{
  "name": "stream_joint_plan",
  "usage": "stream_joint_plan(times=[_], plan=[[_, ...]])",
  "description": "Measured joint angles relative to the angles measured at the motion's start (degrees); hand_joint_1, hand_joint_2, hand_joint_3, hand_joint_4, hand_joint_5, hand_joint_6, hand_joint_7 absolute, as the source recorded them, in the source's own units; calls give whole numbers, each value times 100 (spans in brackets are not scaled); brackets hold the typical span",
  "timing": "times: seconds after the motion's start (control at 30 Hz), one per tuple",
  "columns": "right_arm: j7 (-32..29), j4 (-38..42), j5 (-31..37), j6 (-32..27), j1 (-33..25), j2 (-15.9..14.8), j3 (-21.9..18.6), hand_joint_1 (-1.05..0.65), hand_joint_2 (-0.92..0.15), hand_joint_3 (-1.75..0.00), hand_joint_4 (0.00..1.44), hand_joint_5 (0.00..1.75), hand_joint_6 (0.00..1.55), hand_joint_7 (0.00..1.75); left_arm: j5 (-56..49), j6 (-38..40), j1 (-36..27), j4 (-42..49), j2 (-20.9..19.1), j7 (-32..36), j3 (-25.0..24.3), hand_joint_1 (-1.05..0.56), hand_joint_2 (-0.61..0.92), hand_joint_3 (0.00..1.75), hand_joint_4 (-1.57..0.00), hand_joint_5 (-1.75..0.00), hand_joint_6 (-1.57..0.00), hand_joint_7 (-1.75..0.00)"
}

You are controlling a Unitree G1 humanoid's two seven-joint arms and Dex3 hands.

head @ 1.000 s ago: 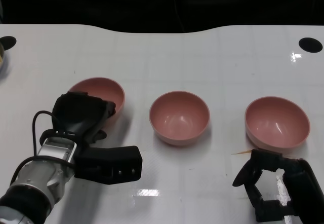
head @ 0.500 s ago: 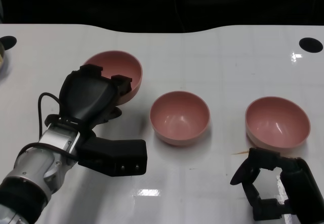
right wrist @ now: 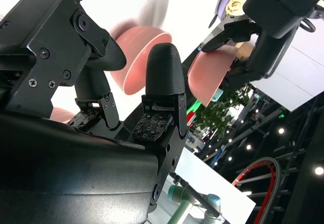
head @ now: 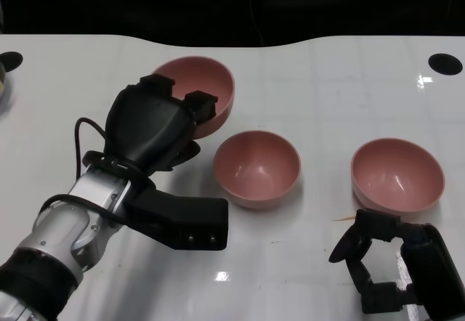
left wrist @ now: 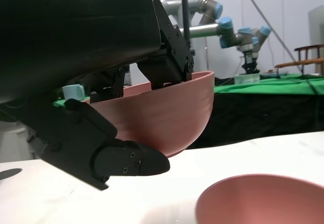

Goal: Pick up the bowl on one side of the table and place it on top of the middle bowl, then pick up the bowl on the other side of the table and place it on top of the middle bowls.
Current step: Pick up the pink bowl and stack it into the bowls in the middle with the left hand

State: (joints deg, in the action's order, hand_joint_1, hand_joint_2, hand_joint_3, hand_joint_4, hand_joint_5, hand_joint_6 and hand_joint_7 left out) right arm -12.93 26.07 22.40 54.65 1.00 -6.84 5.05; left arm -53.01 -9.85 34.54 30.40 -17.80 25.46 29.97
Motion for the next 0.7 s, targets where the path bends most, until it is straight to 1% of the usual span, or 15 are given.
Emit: stream_joint_plan(times=[0.13,0.2,0.27,0.3,0.47,0.5,0.57,0.6,0.63,0.67,0.7], plan=[[2,-2,-2,0,-4,-1,0,11,-21,-143,85,154,87,123,123,-245,0,-10,78,-22,3,-21,45,93,-90,-175,-81,-151],[2,-2,-2,0,-5,-2,0,11,-21,-142,86,154,87,123,124,-358,0,-10,107,-23,29,-22,45,89,-90,-175,-82,-146],[2,-1,-2,1,-5,-4,0,11,-20,-142,86,154,87,123,136,-478,0,-4,141,-37,91,-21,48,85,-90,-175,-88,-135],[2,-2,-1,1,-5,-4,0,11,-20,-142,86,154,87,123,140,-554,0,3,167,-38,115,-21,49,84,-90,-175,-89,-133],[2,-1,10,2,-6,-7,0,11,-19,-144,86,153,87,122,169,-727,0,6,294,-170,198,-22,53,80,-88,-175,-86,-135],[3,-1,9,2,-7,-6,0,11,-19,-144,86,153,87,122,166,-738,1,6,312,-199,217,-23,55,76,-87,-175,-85,-137],[3,-1,9,2,-7,-7,0,11,-19,-145,86,153,88,122,151,-752,2,16,342,-211,269,-23,58,66,-87,-175,-86,-133],[3,0,9,2,-7,-6,0,11,-20,-145,86,153,88,122,128,-769,3,27,353,-212,311,-23,59,64,-88,-175,-84,-137],[3,0,9,2,-7,-6,0,12,-19,-145,86,153,88,122,117,-793,5,51,369,-212,345,-23,61,61,-88,-175,-79,-148],[3,0,9,2,-7,-6,0,12,-19,-145,86,153,88,122,114,-811,5,85,394,-213,370,-23,62,59,-87,-175,-77,-154],[3,0,11,2,-7,-6,0,12,-19,-145,86,153,88,122,108,-818,10,122,419,-213,389,-23,62,56,-87,-175,-77,-148]])
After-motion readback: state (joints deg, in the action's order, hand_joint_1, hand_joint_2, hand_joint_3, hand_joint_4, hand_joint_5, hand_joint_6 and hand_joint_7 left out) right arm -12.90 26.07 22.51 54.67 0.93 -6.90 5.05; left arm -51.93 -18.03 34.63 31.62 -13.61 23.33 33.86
